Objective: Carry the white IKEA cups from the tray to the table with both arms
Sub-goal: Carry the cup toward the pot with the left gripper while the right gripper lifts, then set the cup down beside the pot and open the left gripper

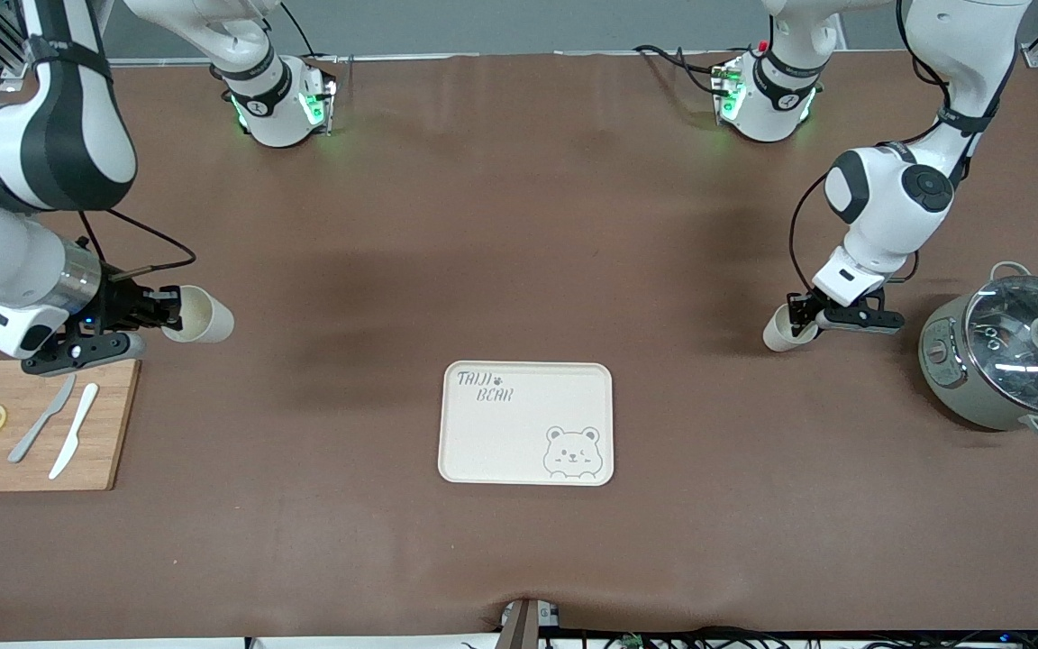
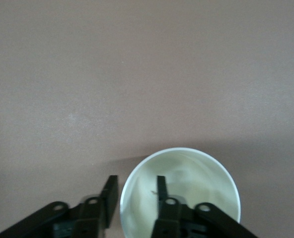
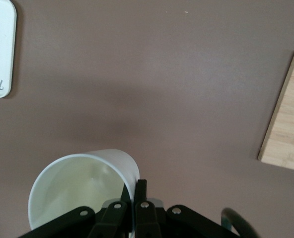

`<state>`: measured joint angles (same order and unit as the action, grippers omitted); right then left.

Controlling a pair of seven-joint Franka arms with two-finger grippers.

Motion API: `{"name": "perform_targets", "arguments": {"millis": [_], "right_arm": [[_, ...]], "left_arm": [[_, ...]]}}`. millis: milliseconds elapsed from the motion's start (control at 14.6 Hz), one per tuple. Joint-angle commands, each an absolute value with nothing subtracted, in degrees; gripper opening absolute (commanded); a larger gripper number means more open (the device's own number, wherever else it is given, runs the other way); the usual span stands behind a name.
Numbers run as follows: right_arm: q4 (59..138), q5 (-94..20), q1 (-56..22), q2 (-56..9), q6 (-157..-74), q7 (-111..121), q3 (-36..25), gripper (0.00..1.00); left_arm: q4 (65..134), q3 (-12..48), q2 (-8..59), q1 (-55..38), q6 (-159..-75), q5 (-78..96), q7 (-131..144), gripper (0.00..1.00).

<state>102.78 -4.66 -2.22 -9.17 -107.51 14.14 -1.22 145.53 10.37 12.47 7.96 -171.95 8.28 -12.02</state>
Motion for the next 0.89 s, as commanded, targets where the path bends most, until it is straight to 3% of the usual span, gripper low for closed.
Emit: {"name": "perform_targets", "arguments": {"millis": [0,411,616,822], "right_arm": [[109.93,-6.06,0.08,-7.73,-115.28,18.89,-0.09,0.0],[119.96,-6.06,0.09,-9.4,-132.78,22.41,-0.09,0.0],[122.43,-6.07,-0.26,-12.03,-139.46,22.41,0.0,0.0],[123.13,-6.15,-0.26,-15.19,-144.29,24.6,0.09,0.0]], "left_arm": [[146.68,10.9,9.07,8.17,-170.61,9.93,-13.27,1.0],[142.13,10.02,-3.86,8.35,-143.92,9.84,-12.83,1.0],[135.46,9.67,-4.13,8.52,-132.05,9.14,-12.92,1.0],[127.29,9.67,-2.99,9.58,-126.31,9.14,-11.7,1.0]]}}
